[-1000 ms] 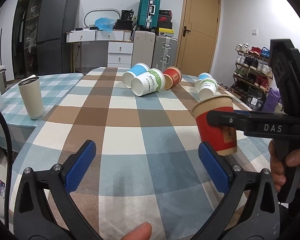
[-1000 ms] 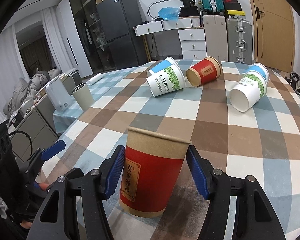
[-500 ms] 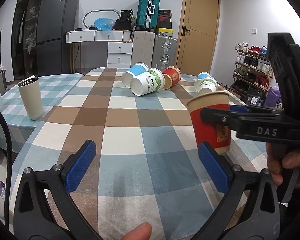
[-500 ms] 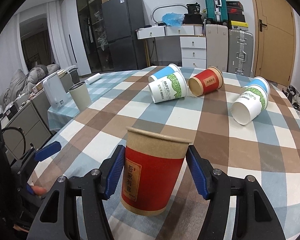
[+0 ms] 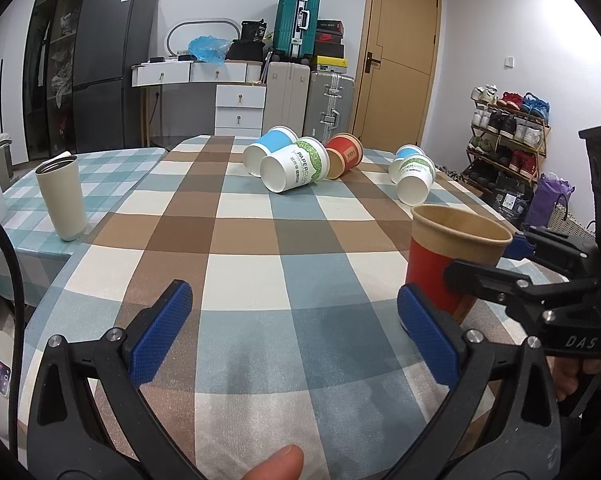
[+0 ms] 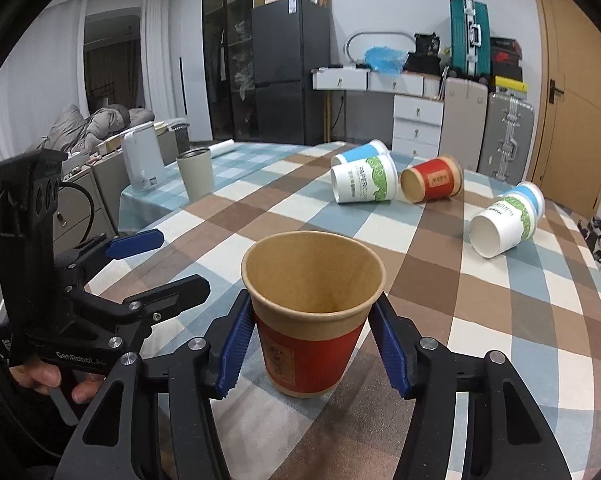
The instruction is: Flip cup upright
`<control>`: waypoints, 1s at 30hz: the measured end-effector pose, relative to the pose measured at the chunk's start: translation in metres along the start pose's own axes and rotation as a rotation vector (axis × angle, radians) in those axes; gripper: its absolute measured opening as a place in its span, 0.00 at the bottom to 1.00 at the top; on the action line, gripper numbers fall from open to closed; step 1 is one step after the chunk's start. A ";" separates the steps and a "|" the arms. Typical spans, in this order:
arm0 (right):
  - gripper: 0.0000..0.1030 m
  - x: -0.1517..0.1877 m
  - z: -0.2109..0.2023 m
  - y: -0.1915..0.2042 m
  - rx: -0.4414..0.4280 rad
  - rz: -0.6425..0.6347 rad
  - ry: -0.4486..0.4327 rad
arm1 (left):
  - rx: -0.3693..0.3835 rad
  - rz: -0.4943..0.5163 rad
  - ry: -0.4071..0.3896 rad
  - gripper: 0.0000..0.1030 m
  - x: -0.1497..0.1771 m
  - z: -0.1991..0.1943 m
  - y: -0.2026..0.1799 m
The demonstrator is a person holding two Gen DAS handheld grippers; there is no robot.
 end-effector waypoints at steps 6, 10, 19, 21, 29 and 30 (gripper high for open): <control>0.57 -0.004 0.007 0.001 0.067 -0.016 -0.032 | 0.000 -0.002 0.000 0.99 0.000 0.000 0.000; 0.59 -0.004 0.010 0.000 0.075 -0.018 -0.037 | 0.002 -0.003 0.002 0.99 0.000 0.000 0.000; 0.64 0.004 0.006 -0.003 0.048 -0.019 -0.033 | 0.001 -0.002 0.003 0.99 0.000 0.001 -0.003; 0.69 0.005 0.006 -0.003 0.043 -0.018 -0.028 | 0.004 -0.003 0.003 0.99 0.001 0.001 -0.002; 0.90 0.002 -0.016 -0.003 0.014 -0.038 -0.099 | 0.023 0.010 -0.026 0.99 -0.005 -0.002 -0.012; 0.92 0.002 -0.021 -0.005 0.012 -0.038 -0.119 | 0.023 0.014 -0.033 0.99 -0.005 -0.003 -0.013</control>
Point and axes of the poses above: each gripper's, at about its wrist camera, not at the fingertips, and z roughly the way its jaws point, y to its left, x to its underside, the point moved 8 cm from there along z, roughly the way its jaws point, and after that the axes turned 3 degrees about -y, right-handed, at the moved point
